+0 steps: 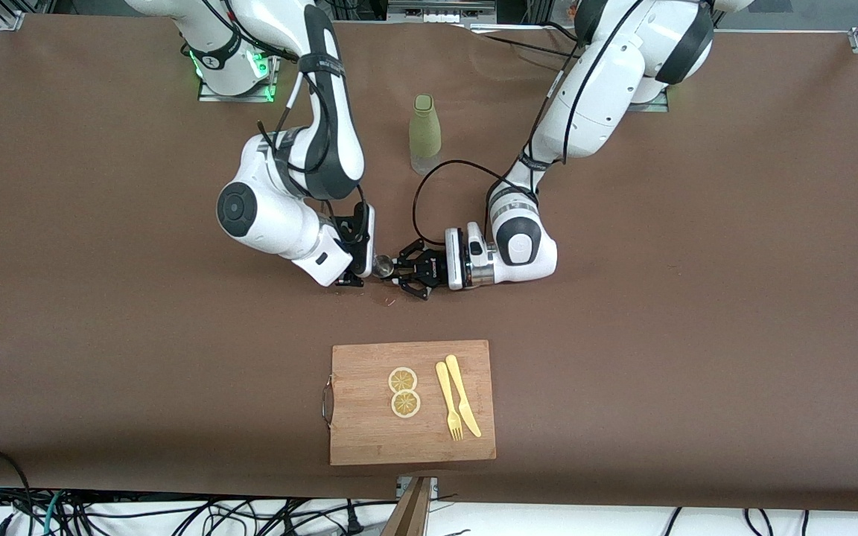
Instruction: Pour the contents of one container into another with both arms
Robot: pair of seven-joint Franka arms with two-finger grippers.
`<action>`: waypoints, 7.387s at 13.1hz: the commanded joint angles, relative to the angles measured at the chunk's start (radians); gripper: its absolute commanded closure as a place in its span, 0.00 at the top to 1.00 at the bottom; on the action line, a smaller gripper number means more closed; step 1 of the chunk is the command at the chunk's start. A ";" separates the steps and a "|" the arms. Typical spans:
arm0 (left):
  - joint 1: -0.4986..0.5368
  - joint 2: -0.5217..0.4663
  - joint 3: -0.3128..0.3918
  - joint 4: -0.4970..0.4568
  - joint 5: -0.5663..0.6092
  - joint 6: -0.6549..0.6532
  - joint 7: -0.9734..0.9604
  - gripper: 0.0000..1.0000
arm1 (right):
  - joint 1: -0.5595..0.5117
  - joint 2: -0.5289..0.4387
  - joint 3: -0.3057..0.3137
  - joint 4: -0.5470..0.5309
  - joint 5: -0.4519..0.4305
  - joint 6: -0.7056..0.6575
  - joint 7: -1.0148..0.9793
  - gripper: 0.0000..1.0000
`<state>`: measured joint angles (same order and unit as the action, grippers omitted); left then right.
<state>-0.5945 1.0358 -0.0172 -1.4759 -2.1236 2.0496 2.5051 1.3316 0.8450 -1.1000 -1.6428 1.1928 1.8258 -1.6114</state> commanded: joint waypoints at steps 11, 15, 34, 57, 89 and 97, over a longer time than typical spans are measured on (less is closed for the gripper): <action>0.194 -0.226 0.033 -0.289 0.183 -0.089 0.110 0.00 | -0.095 -0.033 -0.057 0.092 0.175 -0.187 0.045 0.07; 0.355 -0.342 0.057 -0.489 0.371 -0.238 0.135 0.00 | -0.236 -0.038 -0.049 0.132 0.280 -0.324 -0.019 0.07; 0.757 -0.217 0.434 -0.429 1.011 -0.804 0.612 0.00 | -0.982 0.268 0.402 0.135 0.398 -0.754 -1.053 0.09; 0.797 -0.161 0.490 0.012 1.408 -0.667 -0.257 1.00 | -0.985 0.390 0.378 0.163 0.496 -0.755 -1.085 0.66; 0.492 -0.984 0.066 0.036 2.041 -0.687 -2.652 1.00 | -0.986 -0.693 0.557 0.084 -0.939 -0.264 0.549 0.99; 0.532 -0.976 0.011 0.032 2.050 -0.663 -2.649 1.00 | -0.986 -0.854 0.724 0.083 -1.139 -0.358 1.120 0.99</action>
<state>-0.0635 0.0677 0.0162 -1.4341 -0.1075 1.3609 -0.1342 0.3475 0.0217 -0.3953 -1.5325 0.0764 1.4836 -0.5530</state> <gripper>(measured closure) 0.000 0.004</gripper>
